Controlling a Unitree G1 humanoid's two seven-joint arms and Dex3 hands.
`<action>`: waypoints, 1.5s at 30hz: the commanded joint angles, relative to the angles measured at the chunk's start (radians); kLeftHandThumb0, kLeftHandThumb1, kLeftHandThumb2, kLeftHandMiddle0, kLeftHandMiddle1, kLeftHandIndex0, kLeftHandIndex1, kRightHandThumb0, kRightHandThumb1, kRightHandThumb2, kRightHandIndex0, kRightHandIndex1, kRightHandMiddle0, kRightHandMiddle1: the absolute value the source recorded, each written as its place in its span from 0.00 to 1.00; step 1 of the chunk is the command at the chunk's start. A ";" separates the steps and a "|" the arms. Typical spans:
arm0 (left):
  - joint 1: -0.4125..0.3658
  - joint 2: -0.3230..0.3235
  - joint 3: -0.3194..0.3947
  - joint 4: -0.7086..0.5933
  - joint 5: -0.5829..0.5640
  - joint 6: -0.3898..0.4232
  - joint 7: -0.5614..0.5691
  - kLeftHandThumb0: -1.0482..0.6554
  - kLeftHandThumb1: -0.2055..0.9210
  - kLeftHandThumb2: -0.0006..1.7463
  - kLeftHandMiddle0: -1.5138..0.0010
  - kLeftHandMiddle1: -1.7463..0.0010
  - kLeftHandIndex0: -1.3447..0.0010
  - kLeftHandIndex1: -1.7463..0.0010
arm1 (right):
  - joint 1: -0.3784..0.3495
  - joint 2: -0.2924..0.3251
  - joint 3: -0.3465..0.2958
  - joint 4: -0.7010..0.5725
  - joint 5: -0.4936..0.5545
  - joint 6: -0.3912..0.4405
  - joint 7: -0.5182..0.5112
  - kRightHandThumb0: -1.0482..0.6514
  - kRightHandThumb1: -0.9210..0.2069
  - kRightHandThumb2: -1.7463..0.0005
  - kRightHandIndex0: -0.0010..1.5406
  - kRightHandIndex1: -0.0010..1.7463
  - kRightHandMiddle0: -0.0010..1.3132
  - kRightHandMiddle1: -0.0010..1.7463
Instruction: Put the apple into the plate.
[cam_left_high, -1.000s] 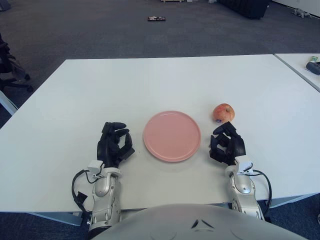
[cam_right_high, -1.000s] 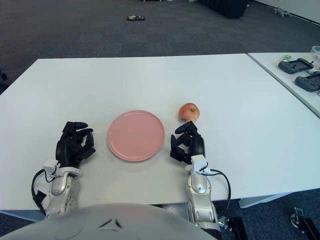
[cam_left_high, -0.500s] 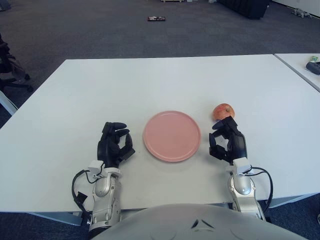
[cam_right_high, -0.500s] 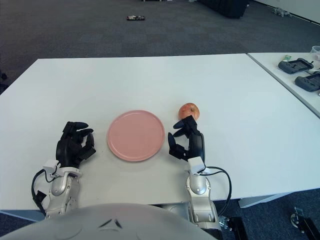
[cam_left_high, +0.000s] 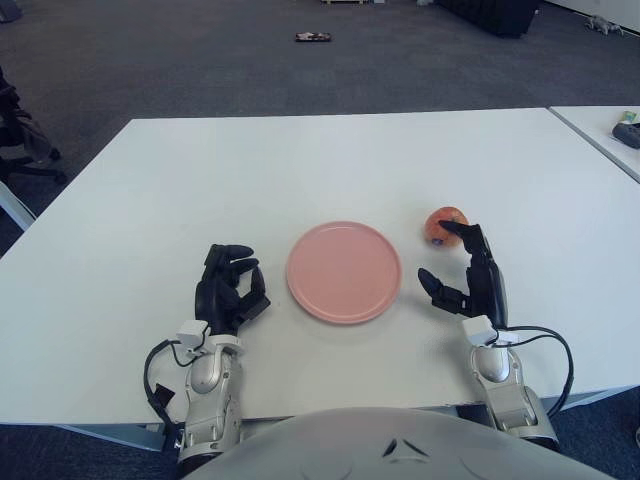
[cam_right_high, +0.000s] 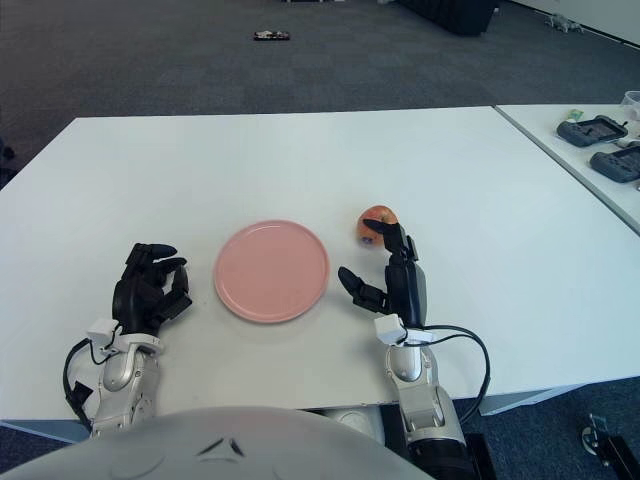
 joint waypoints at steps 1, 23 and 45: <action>0.018 -0.012 -0.001 0.041 -0.002 0.034 0.006 0.61 0.60 0.66 0.72 0.00 0.74 0.00 | -0.035 -0.001 0.005 -0.060 -0.046 0.073 0.003 0.05 0.26 0.64 0.00 0.00 0.00 0.03; 0.017 -0.014 -0.001 0.041 -0.014 0.054 0.009 0.61 0.60 0.65 0.72 0.02 0.73 0.00 | -0.303 -0.041 0.041 0.086 -0.093 0.264 -0.052 0.04 0.33 0.65 0.00 0.00 0.00 0.00; 0.022 -0.015 -0.001 0.029 0.005 0.076 0.031 0.61 0.61 0.63 0.71 0.06 0.71 0.00 | -0.612 -0.079 0.146 0.418 -0.035 0.362 0.071 0.15 0.49 0.47 0.00 0.23 0.00 0.49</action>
